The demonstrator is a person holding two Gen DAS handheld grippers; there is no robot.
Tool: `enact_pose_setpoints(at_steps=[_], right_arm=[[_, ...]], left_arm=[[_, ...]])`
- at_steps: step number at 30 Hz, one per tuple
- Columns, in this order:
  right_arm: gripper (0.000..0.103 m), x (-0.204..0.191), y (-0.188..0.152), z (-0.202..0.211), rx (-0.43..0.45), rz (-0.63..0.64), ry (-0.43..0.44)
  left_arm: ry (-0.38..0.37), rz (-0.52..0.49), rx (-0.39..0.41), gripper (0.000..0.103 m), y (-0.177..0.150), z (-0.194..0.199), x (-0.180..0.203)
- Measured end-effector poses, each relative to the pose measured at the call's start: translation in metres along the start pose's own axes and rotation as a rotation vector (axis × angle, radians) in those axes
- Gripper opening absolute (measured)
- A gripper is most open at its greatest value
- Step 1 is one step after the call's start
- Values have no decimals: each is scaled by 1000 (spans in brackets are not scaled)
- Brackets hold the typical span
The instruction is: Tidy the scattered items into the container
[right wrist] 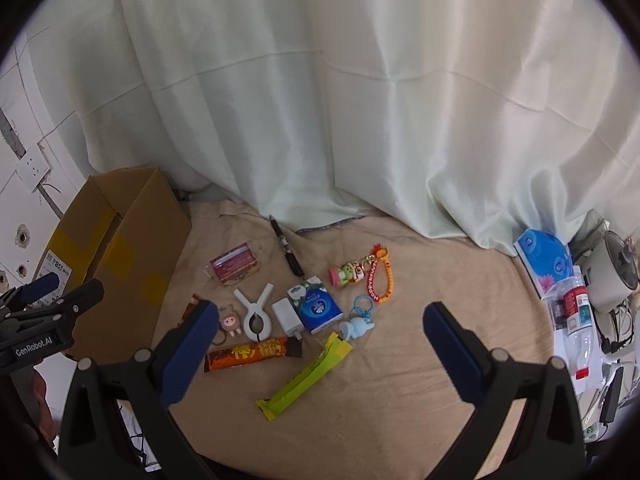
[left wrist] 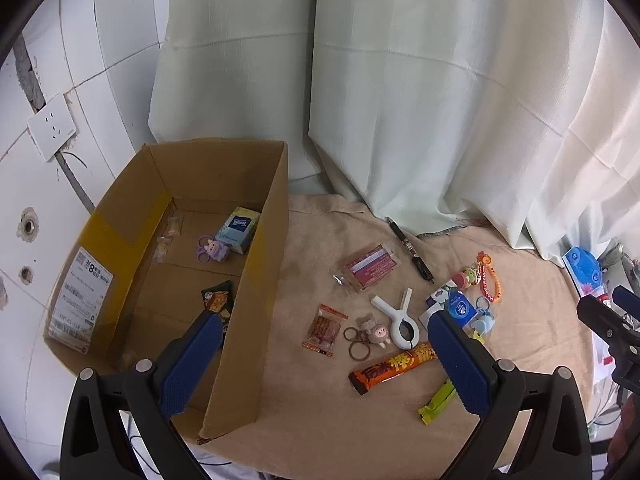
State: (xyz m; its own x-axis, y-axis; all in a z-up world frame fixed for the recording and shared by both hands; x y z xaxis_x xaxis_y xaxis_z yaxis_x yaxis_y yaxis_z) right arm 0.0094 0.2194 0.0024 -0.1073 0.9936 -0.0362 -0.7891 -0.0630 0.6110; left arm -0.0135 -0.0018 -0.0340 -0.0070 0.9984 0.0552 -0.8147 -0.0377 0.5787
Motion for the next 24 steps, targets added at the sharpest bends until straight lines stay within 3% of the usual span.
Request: enact_pose_setpoints(at_steps=[10, 24], right_arm=[[103, -2, -1, 0, 4, 4, 6], [103, 7, -15, -12, -20, 56, -40]], left_arm=[[10, -25, 4, 103, -1, 1, 4], [-54, -50, -7, 103, -9, -13, 26]])
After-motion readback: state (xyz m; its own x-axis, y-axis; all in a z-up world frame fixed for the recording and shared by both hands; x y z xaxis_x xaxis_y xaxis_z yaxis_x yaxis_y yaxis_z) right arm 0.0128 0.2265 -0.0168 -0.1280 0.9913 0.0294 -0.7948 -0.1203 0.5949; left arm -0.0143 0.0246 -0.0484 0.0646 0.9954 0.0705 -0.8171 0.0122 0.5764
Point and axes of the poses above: each gripper's, at about its wrist camera, not at the fingertips, and z roughly against the way its jaws point, x to its right, y to its top, the point moved 4 cm from there along -z, roughly the way its jaws point
